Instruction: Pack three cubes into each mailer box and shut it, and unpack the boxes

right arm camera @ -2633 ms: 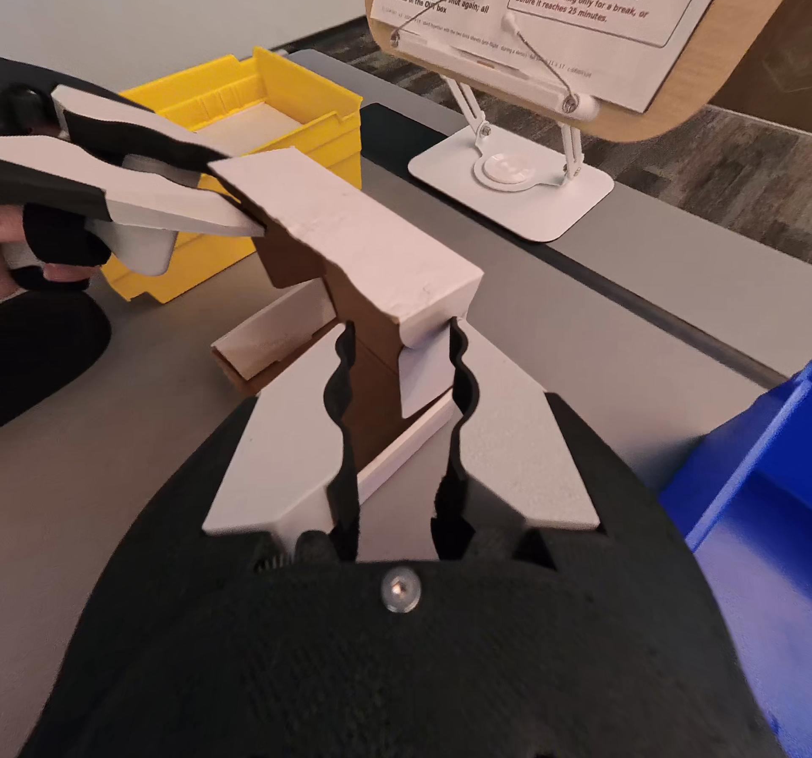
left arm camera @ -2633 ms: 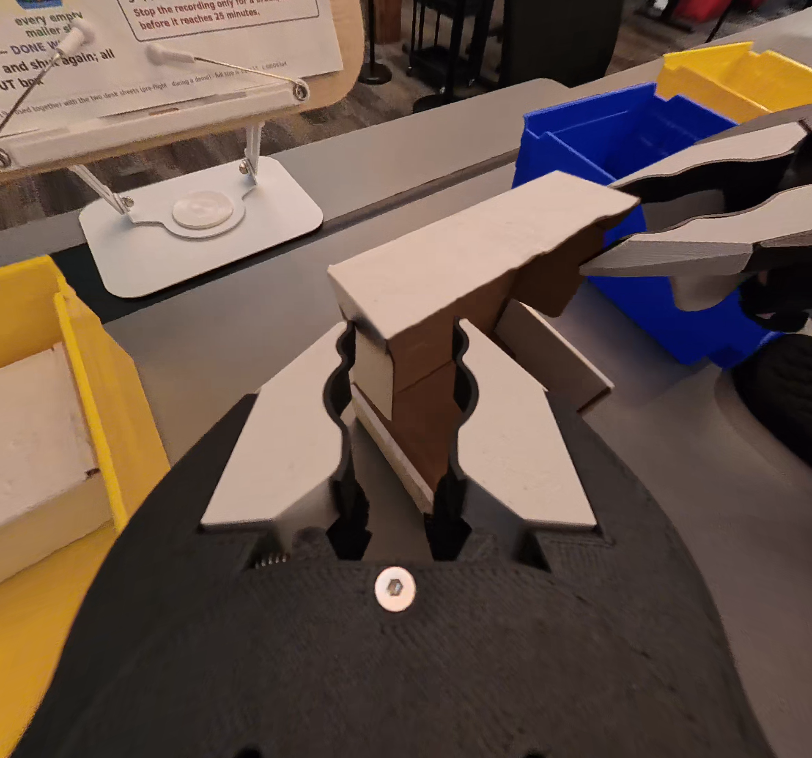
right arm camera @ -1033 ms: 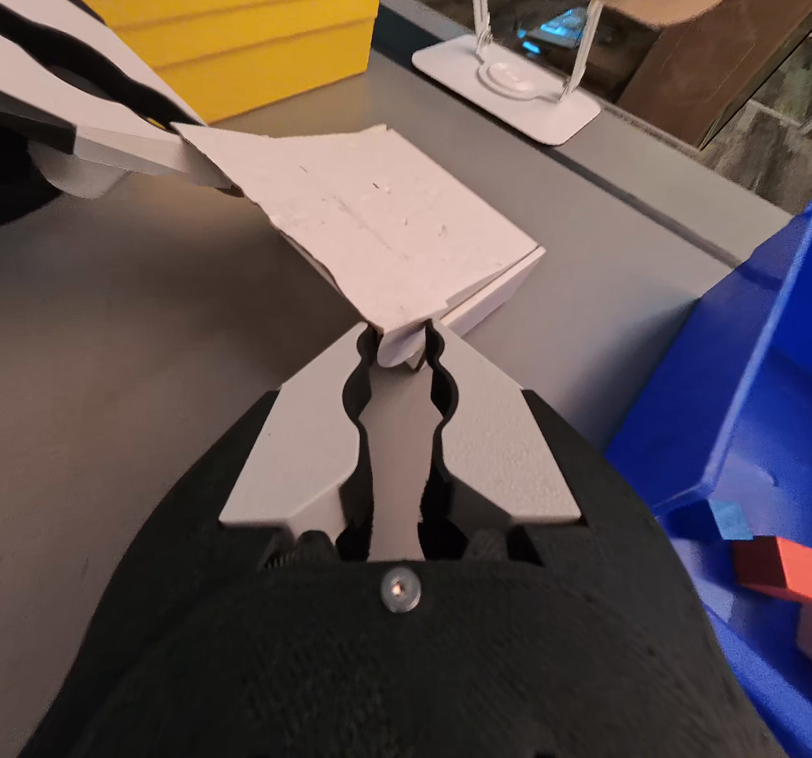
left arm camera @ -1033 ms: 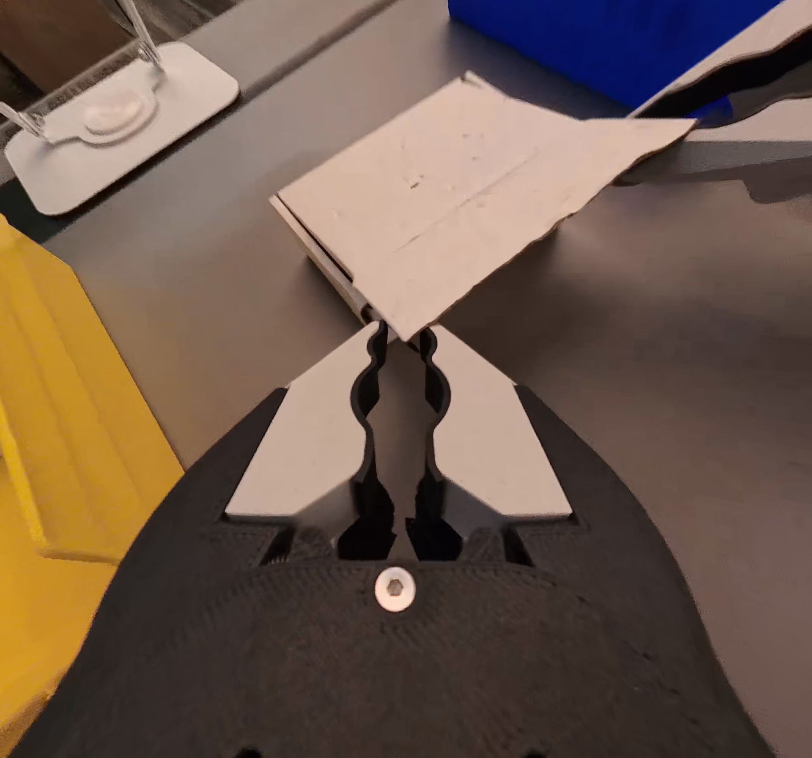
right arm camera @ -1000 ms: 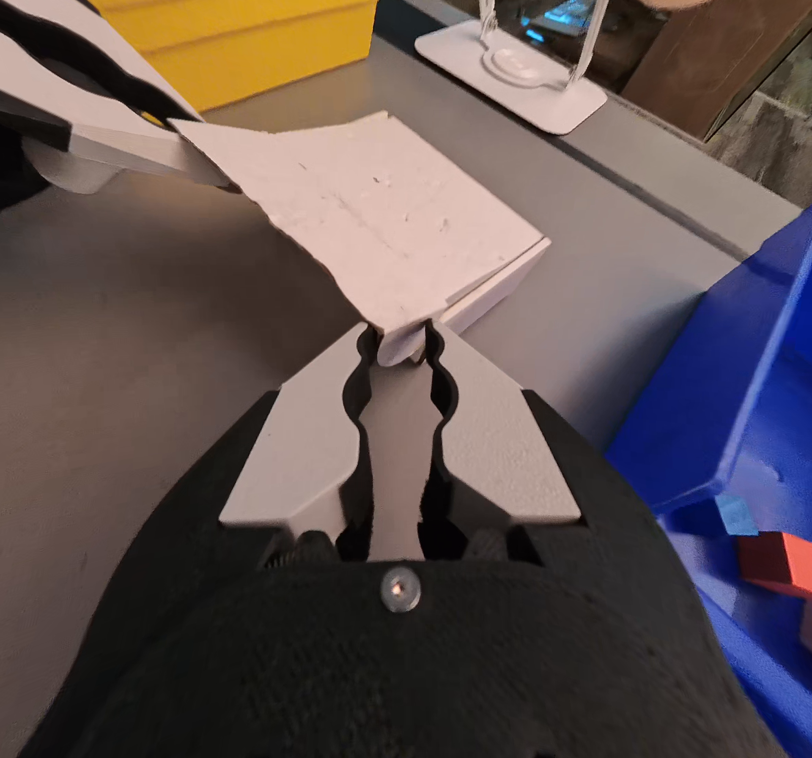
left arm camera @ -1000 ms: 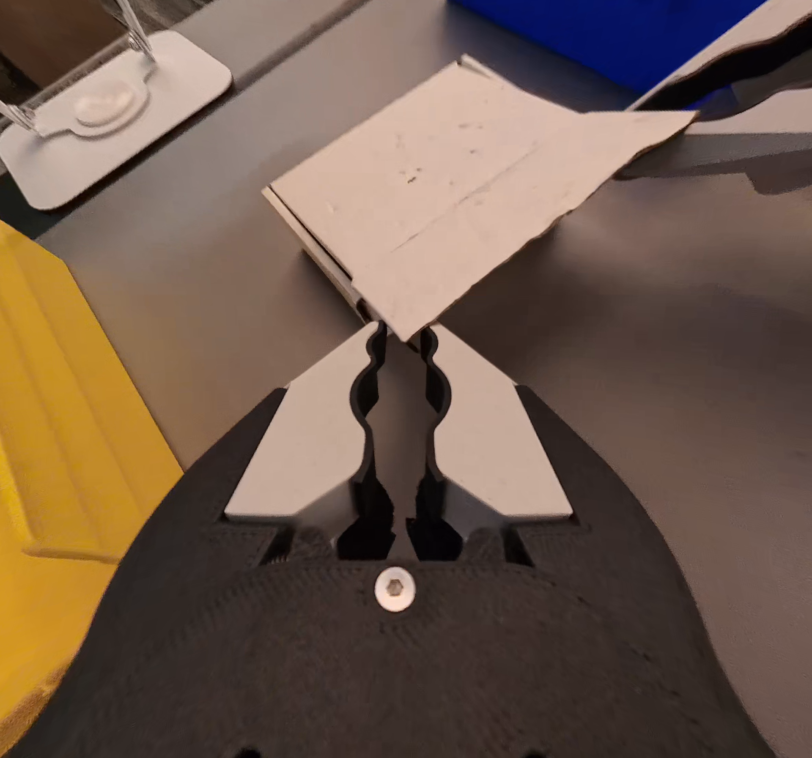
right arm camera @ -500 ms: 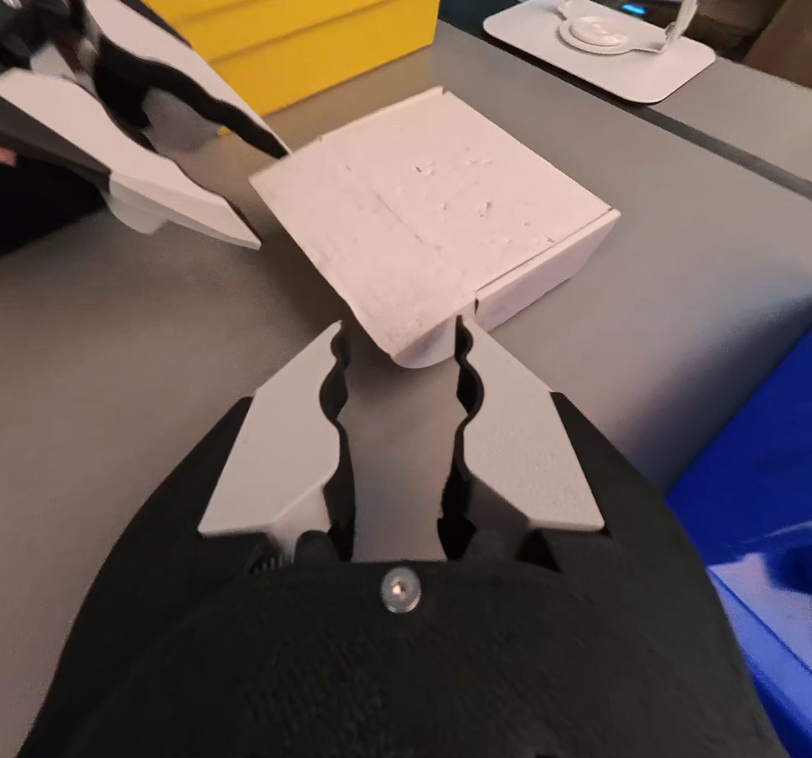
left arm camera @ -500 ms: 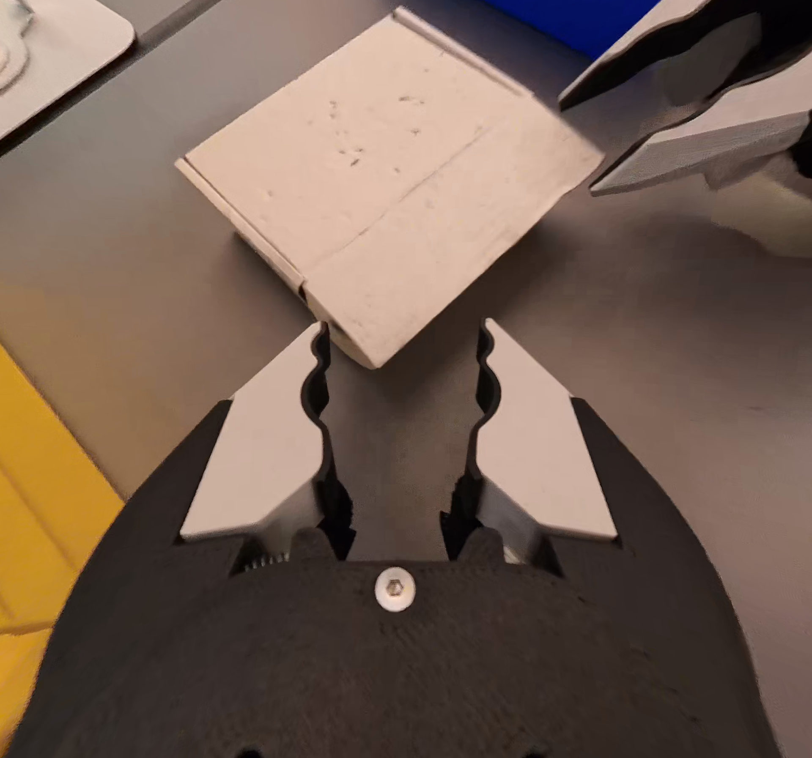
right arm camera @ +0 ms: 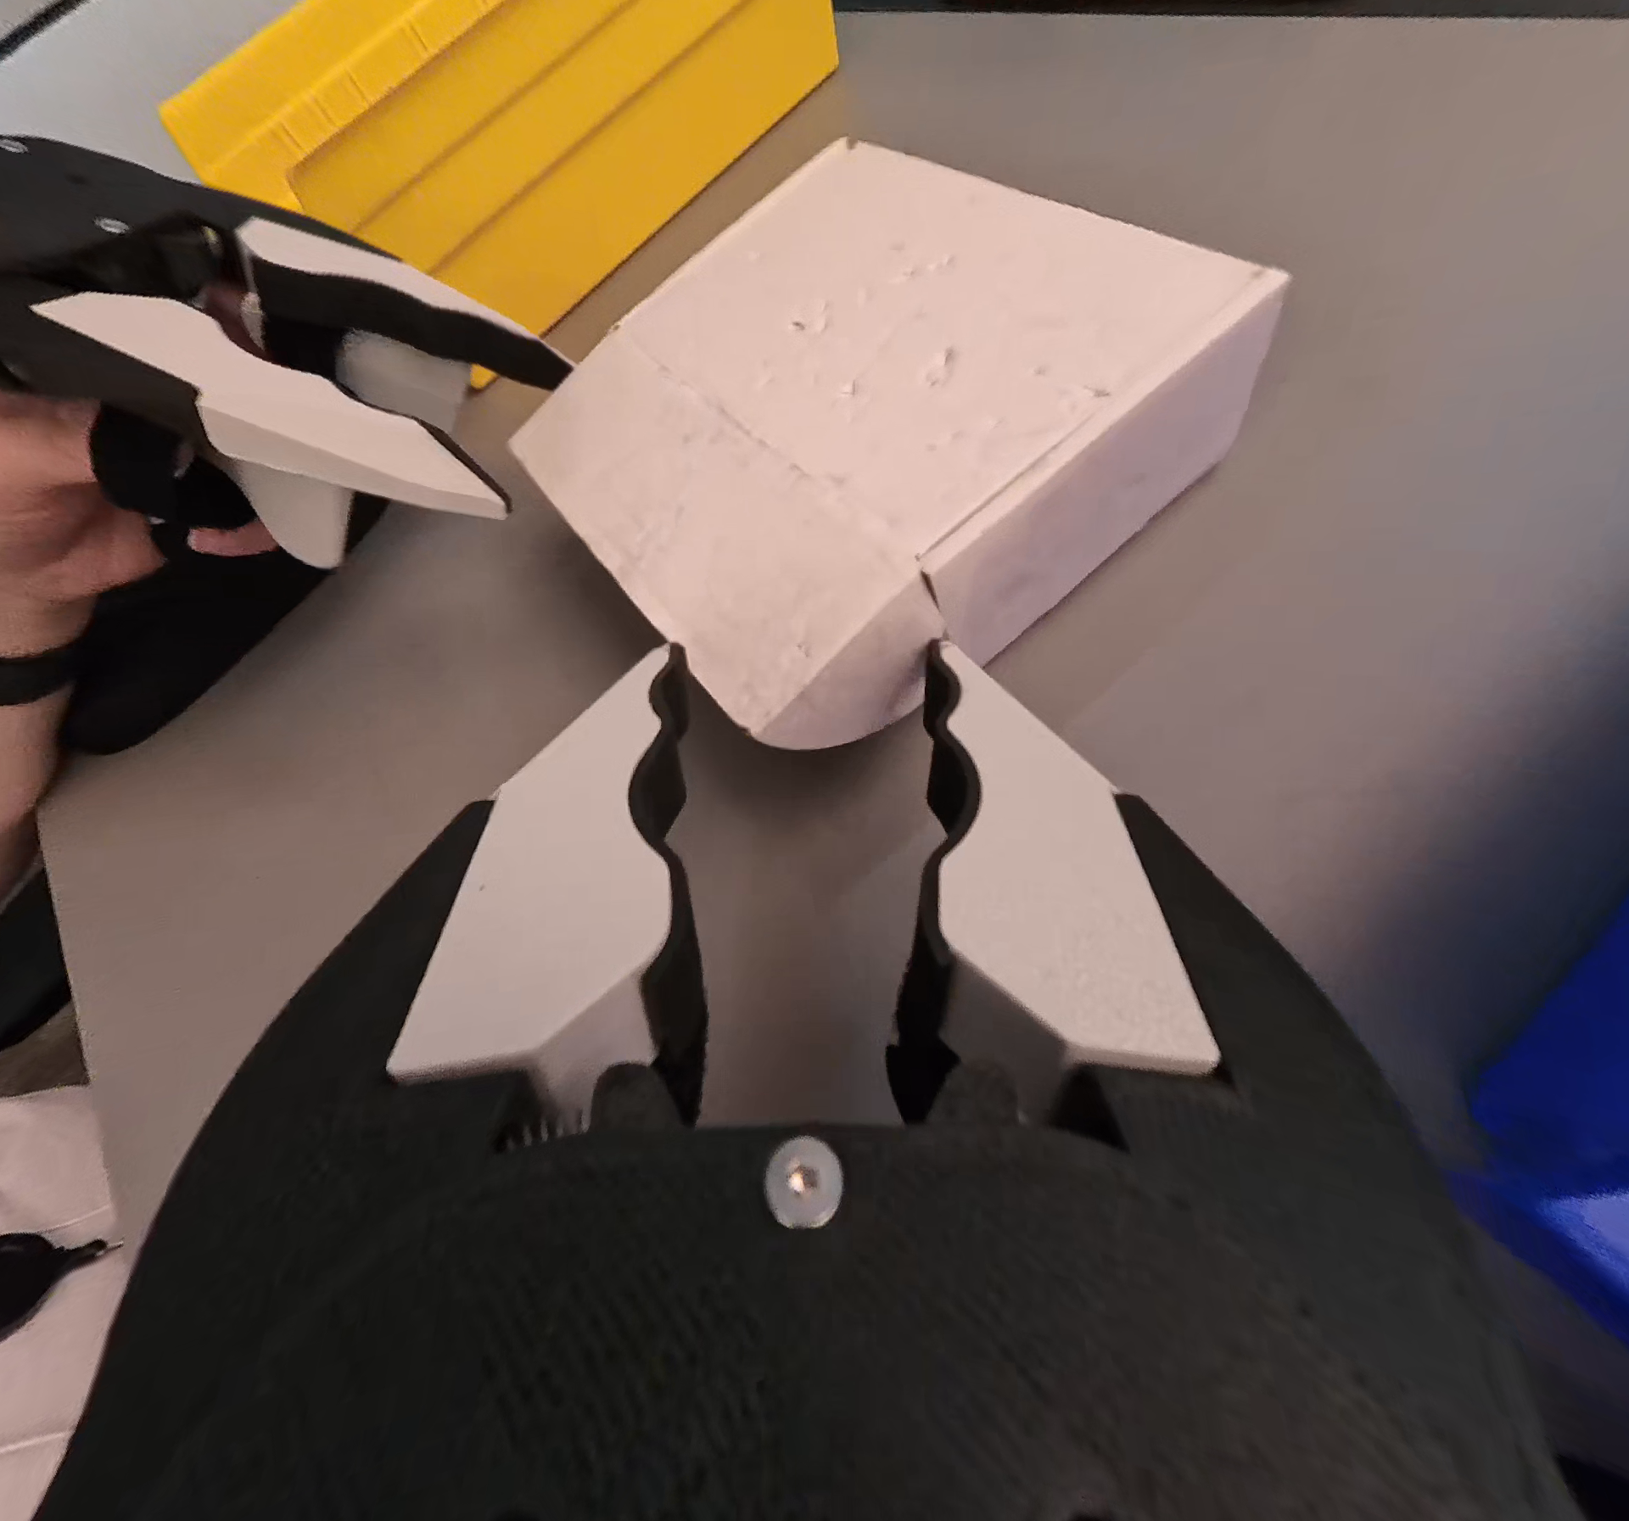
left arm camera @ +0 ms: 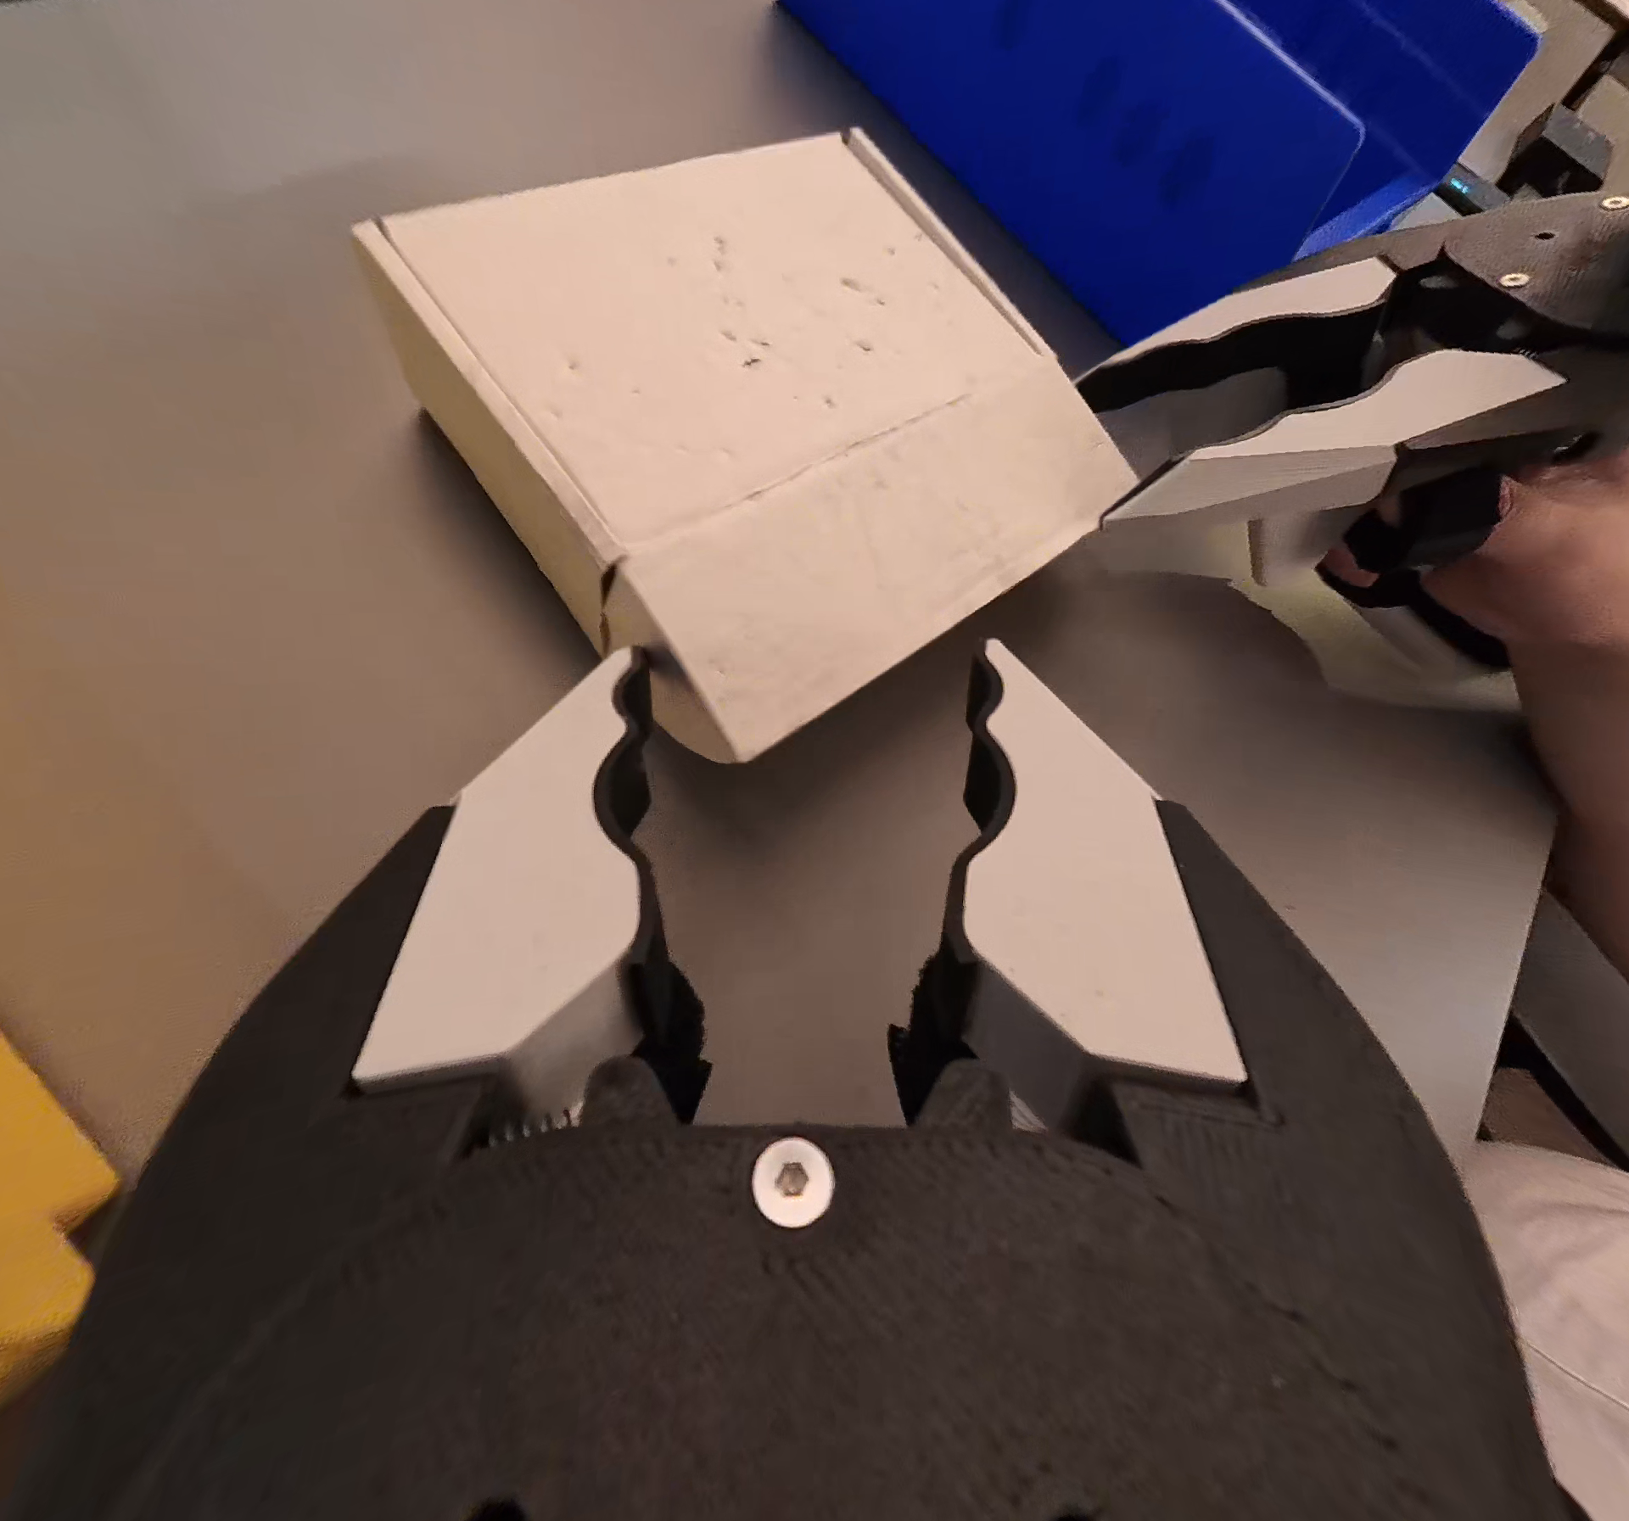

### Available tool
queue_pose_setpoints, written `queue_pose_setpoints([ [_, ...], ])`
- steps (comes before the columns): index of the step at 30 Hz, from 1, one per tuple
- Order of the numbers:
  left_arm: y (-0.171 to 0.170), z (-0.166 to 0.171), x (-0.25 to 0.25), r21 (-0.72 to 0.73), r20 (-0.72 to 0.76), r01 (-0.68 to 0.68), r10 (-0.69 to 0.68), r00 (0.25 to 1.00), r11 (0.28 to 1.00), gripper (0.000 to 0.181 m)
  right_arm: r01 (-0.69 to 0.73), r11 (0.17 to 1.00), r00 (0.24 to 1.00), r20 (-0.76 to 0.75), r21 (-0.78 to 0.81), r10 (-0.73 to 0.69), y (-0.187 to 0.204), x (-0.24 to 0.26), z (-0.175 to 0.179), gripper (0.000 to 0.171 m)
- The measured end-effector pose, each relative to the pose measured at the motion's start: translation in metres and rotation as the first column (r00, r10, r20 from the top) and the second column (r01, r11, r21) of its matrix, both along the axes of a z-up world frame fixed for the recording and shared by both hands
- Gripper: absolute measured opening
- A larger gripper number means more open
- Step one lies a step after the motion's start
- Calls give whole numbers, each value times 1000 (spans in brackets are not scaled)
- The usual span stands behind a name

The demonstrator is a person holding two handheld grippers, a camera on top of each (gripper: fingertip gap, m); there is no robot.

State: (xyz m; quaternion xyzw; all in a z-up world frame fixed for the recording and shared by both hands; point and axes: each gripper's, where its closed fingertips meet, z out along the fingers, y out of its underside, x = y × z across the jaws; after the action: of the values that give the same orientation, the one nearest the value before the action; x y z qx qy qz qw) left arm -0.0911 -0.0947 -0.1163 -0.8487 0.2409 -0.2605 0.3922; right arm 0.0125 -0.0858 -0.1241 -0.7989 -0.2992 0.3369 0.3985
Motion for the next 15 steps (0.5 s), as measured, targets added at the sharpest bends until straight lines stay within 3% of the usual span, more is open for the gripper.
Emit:
queue_pose_setpoints([
  [15,2,-8,2,28,-63,-7,8,998,1000,58,24,999,999,34,38,-26,2,2,2,50],
])
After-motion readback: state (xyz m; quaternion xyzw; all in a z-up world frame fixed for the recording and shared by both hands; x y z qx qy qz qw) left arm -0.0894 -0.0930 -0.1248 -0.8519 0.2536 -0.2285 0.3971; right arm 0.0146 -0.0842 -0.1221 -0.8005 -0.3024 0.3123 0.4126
